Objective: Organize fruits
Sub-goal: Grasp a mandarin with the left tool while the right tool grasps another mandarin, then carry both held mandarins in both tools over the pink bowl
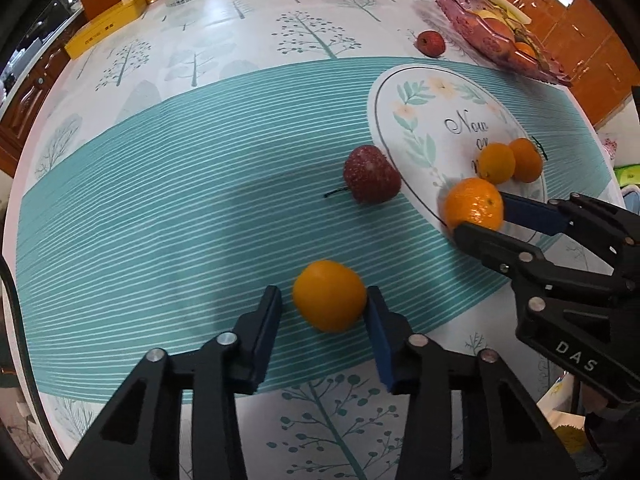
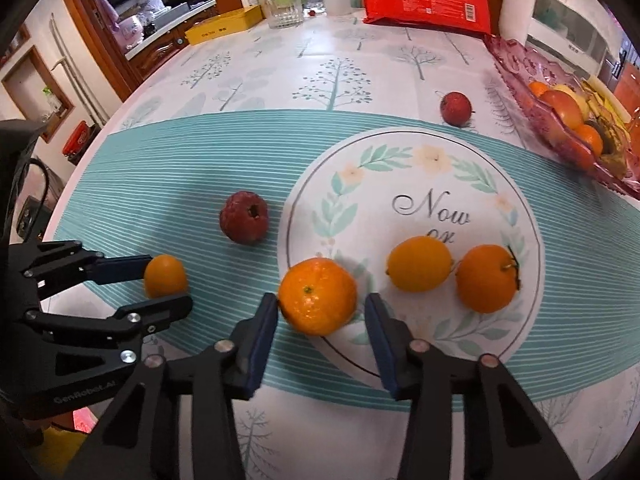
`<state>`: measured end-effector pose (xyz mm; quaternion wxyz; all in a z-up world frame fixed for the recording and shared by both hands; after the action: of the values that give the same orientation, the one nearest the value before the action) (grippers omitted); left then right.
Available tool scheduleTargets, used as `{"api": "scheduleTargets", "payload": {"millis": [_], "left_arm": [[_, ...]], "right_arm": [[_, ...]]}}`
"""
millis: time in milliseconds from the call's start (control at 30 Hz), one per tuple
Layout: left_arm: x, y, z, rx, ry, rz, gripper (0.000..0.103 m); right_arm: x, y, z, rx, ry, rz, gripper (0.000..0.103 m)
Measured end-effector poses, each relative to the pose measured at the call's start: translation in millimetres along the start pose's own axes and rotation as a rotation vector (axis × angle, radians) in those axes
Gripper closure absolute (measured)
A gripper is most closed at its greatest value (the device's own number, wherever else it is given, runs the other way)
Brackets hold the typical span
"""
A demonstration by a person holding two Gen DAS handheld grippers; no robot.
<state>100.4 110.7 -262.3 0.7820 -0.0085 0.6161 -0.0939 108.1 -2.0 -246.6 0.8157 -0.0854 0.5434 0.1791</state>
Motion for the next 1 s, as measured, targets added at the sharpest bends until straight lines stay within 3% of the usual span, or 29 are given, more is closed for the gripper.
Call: {"api": "scheduleTargets", "payload": {"millis": [33, 600, 1000], "left_arm": [[0, -1, 0, 0.003, -0.001, -0.004, 0.069], [-27, -13, 11, 0.01, -0.053, -0.026, 0.07], [-76, -60, 56, 0.086, -0.179, -0.107, 0.07]], "right_arm": [[0, 0, 0, -0.003, -0.001, -0.003, 0.063], [-27, -7, 2, 0.021, -0.054, 0.008, 0.064], [-91, -54, 20, 0.051, -0.16, -0.125, 0.064]]}}
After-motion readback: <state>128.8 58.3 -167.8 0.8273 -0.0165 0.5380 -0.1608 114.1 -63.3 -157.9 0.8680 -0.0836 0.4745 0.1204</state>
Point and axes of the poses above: each gripper's, at about its wrist camera, not at the fingertips, and x roughly the way its jaws point, y to its left, z to its top, the point moved 9 cm from there along x, roughly the way its jaws point, and after that the axes turned 8 degrees about -x, right-handed, at the moved point
